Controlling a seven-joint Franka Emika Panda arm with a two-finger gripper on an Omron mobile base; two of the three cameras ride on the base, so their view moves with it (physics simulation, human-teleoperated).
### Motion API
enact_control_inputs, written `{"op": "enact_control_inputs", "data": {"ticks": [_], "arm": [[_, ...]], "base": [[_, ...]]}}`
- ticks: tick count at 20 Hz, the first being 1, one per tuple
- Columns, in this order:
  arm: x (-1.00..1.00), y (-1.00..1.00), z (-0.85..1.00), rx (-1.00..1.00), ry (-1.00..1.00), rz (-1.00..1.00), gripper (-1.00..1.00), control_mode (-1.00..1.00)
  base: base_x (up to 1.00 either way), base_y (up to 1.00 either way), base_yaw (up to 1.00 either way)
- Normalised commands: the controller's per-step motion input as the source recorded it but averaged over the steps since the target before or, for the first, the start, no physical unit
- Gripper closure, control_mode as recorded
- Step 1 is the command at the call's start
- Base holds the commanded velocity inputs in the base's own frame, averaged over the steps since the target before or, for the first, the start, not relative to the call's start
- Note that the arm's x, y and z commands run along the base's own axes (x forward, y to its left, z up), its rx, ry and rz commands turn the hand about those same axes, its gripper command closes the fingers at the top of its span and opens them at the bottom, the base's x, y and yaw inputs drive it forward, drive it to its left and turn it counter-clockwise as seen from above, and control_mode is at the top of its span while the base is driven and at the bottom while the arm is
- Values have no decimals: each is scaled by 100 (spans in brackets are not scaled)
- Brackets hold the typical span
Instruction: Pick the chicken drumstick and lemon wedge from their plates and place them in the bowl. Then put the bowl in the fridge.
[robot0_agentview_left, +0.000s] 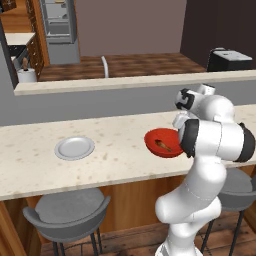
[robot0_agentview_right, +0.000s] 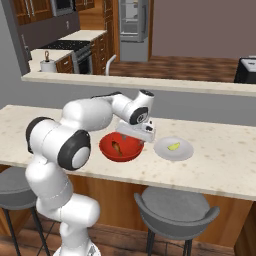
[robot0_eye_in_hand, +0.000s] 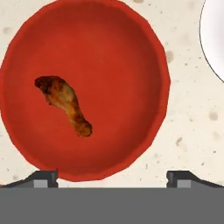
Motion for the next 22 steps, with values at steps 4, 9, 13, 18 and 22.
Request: {"op": "enact_control_inputs", "data": {"ticks": [4, 9, 13, 18, 22], "arm": [[-5, -33, 5, -13, -3, -55, -100, -100], [-2, -34, 7, -15, -3, -54, -100, -100], [-13, -30, 1, -26, -20, -48, -100, -100], [-2, -34, 1, -23, -9, -36, -100, -100], [0, -45, 6, -7, 0, -9, -100, -100]], "base": [[0, 0, 0], [0, 0, 0], [0, 0, 0], [0, 0, 0], [0, 0, 0]]}}
